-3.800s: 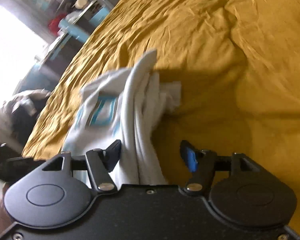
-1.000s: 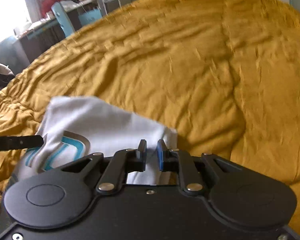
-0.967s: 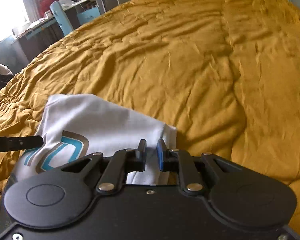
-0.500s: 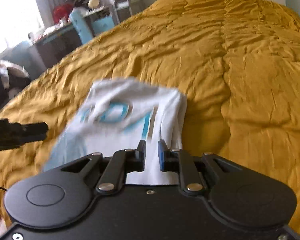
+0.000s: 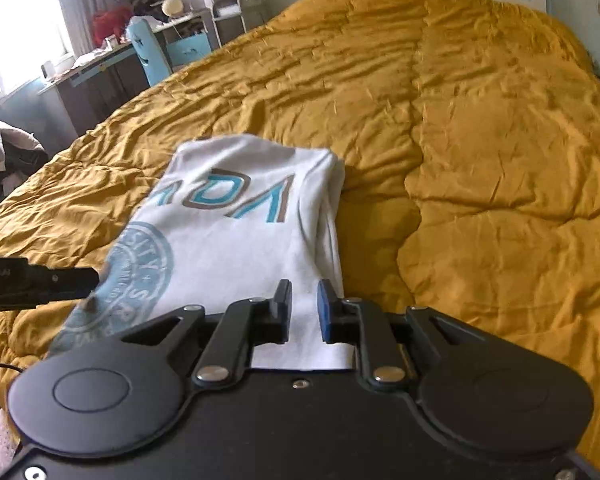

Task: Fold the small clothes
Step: 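Open both tools and release the folded shirt onto the bed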

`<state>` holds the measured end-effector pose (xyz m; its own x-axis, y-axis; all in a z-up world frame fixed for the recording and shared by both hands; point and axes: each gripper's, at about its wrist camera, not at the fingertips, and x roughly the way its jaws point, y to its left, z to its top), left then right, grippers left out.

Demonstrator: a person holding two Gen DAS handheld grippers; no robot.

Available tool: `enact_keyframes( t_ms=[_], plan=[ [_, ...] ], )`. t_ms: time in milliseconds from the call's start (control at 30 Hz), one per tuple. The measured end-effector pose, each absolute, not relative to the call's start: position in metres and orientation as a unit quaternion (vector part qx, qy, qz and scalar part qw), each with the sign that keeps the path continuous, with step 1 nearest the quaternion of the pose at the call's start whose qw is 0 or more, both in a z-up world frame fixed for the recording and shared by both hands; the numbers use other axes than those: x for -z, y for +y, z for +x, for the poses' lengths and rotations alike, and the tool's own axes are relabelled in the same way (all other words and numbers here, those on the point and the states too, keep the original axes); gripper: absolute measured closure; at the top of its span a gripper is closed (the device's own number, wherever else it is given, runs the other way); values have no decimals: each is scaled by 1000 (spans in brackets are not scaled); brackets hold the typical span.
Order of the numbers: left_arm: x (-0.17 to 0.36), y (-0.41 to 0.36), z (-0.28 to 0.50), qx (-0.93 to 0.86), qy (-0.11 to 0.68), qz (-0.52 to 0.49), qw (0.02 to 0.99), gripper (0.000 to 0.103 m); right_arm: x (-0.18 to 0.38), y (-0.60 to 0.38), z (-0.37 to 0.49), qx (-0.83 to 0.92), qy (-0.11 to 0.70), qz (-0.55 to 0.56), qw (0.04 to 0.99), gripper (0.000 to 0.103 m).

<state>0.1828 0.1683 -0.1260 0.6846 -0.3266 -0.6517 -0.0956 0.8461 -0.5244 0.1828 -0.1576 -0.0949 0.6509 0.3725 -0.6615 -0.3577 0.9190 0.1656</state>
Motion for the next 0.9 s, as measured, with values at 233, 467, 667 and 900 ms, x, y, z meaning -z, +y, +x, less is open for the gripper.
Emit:
enact_keyframes(
  t_ms=[233, 467, 667, 900],
  plan=[
    [139, 159, 158, 64, 401, -254, 878, 64, 96, -156, 165, -202, 360, 4, 911, 84],
    [154, 152, 158, 64, 408, -225, 883, 63, 141, -155, 171, -186, 412, 3, 892, 84],
    [140, 154, 158, 56, 412, -229, 880, 63, 143, -154, 166, -176, 407, 16, 896, 84],
    [75, 138, 111, 17, 437, -159, 885, 51, 75, -161, 120, -165, 395, 3, 904, 33]
  ],
)
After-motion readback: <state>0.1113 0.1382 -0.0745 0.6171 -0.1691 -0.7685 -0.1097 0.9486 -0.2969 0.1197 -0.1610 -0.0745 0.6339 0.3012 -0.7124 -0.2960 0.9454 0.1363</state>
